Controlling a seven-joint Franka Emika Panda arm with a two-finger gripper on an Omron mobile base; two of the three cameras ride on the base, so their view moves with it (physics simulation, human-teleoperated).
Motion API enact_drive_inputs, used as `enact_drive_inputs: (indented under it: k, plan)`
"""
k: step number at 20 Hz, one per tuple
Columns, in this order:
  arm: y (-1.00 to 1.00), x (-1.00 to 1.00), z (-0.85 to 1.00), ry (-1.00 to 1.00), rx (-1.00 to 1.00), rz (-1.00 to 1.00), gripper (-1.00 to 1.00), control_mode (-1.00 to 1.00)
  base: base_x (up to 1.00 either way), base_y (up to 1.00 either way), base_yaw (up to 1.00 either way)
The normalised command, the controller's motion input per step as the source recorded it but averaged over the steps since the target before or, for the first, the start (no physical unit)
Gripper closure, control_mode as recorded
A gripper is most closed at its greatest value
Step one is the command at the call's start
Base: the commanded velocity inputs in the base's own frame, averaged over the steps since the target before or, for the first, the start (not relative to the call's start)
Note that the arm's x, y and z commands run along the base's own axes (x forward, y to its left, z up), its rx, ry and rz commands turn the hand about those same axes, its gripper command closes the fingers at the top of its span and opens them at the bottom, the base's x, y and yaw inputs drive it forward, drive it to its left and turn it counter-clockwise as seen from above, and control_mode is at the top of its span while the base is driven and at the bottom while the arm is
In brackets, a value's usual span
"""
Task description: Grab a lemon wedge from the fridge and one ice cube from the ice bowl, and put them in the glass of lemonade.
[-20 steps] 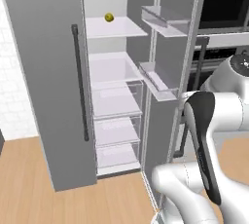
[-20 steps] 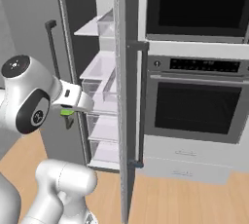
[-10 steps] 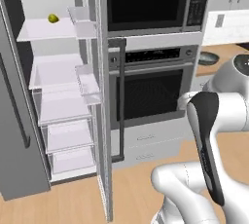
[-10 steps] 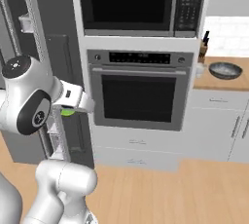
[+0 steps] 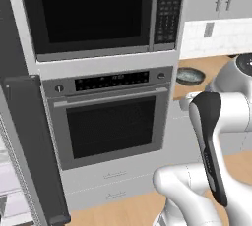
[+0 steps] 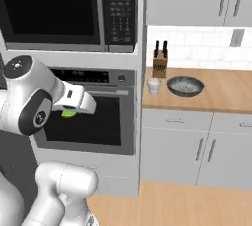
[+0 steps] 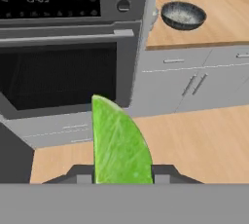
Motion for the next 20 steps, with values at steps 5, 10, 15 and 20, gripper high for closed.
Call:
enact_drive_inputs:
  k: [5,10,15,20]
  plan:
    - [0.00,0.00,0.00,0.00,0.00,0.00,1.00,1.00,0.53,-1.00,0.01]
    - [0.00,0.00,0.00,0.00,0.00,0.00,1.00,1.00,0.31,-1.00,0.05]
    - [0.00,0.00,0.00,0.00,0.00,0.00,1.00,1.00,0.58,-0.16,0.05]
    - [0.00,0.00,0.00,0.00,0.00,0.00,1.00,1.00,0.45,-0.16,0.09]
